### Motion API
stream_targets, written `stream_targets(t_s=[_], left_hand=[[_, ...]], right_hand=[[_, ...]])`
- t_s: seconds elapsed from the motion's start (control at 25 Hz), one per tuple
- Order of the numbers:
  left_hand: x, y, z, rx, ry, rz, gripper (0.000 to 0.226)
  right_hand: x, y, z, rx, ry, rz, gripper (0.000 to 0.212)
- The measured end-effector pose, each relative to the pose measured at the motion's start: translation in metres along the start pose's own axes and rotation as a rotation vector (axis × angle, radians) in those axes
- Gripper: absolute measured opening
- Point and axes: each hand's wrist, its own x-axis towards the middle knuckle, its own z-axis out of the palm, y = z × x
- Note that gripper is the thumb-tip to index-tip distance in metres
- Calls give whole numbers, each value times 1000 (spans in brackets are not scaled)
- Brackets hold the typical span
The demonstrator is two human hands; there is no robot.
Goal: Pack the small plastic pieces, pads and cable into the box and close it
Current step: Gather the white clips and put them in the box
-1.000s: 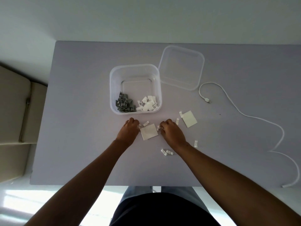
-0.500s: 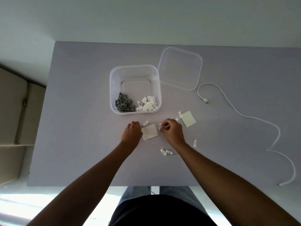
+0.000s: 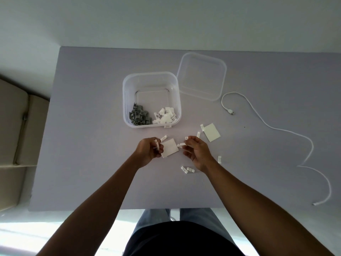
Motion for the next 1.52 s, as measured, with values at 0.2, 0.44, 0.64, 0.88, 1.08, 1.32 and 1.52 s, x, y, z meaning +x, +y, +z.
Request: stream_targets(t_s=[0.2, 0.44, 0.64, 0.88, 1.08, 1.32, 1.52], left_hand=[[-3, 4, 4, -69, -63, 9, 11], [23, -7, 22, 1078, 469, 512, 21], [40, -9, 38, 1530, 428, 576, 46], [45, -13, 41, 1489, 440, 558, 47], [38, -14, 33, 1390, 474, 557, 37], [34, -14, 17, 1420, 469, 531, 40], [34, -12, 18, 1423, 503, 534, 23]], right_hand=[[-8, -4, -4, 275, -213, 98, 22], [-13, -13, -4, 319, -318, 105, 23], [7, -17, -11, -277, 227, -132, 40], [32, -31, -34, -1143, 312, -423, 39], [35, -18, -50, -1311, 118, -502, 43], [26, -1, -65, -1300, 180, -581, 55], [23, -1, -65, -1333, 223, -598, 39]])
